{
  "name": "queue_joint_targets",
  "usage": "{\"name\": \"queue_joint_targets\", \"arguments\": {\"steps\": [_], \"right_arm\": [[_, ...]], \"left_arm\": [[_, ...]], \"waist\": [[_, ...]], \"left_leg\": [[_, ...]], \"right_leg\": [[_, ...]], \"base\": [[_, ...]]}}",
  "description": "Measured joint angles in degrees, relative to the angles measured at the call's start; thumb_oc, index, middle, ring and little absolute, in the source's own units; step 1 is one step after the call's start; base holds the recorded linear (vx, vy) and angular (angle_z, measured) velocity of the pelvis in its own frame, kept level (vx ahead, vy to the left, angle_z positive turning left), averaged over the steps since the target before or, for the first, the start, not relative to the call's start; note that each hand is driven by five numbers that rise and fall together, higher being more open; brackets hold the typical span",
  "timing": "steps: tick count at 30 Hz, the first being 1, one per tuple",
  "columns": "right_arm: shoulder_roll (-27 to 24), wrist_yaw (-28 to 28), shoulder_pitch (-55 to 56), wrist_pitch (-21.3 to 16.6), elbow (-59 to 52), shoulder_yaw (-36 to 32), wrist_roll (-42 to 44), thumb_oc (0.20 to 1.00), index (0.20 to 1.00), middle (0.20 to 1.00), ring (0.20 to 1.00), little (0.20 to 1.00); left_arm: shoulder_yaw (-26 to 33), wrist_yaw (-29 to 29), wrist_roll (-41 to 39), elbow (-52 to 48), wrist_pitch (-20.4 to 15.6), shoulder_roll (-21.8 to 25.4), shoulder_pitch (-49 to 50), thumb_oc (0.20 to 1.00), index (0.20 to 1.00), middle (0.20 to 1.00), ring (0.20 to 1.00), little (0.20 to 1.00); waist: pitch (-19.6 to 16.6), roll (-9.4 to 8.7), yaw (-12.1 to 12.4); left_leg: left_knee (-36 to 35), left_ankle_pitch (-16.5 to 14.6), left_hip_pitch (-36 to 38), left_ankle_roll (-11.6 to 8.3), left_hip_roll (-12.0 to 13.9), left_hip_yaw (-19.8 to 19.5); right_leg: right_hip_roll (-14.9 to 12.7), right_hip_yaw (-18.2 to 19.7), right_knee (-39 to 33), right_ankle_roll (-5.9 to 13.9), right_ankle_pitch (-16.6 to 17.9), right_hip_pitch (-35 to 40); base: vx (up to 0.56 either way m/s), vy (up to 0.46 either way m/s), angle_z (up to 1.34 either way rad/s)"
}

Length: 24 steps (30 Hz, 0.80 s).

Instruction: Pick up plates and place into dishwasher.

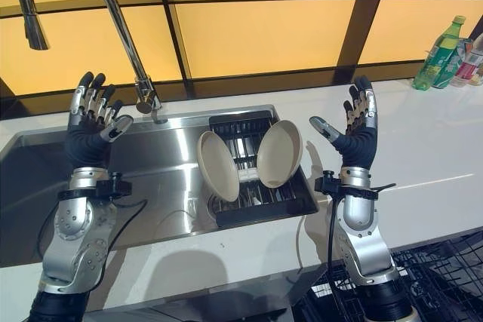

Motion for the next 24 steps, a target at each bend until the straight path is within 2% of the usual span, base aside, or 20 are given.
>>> {"name": "queue_joint_targets", "arguments": {"steps": [14,22,24], "right_arm": [[-0.11,0.45,0.03,0.02,0.0,-0.03,0.02,1.0,1.0,1.0,1.0,1.0],[-0.57,0.76,0.02,0.05,0.08,-0.05,0.06,1.0,1.0,1.0,1.0,1.0],[-0.58,0.77,0.02,0.07,0.12,-0.05,0.07,1.0,1.0,1.0,1.0,1.0]], "left_arm": [[0.05,-3.23,0.3,0.01,0.0,0.43,0.31,1.0,1.0,1.0,1.0,1.0],[0.17,-4.7,9.69,1.68,0.05,6.92,0.24,1.0,1.0,1.0,1.0,1.0],[0.27,-5.43,11.52,2.9,1.03,8.26,0.17,1.0,1.0,1.0,1.0,1.0]], "waist": [[0.03,-0.06,0.0],[0.03,-0.06,-0.17],[0.03,-0.06,-0.52]], "left_leg": [[-0.01,0.0,0.05,0.0,0.01,0.01],[-0.02,0.0,0.14,0.0,0.04,0.09],[-0.02,0.0,0.16,0.0,0.04,0.13]], "right_leg": [[0.0,0.0,0.01,0.0,0.0,0.05],[-0.01,0.06,0.02,0.0,0.0,0.08],[-0.02,0.1,0.02,0.0,0.0,0.08]], "base": [[0.0,0.0,0.0],[0.0,0.0,0.0],[0.0,0.0,0.0]]}}
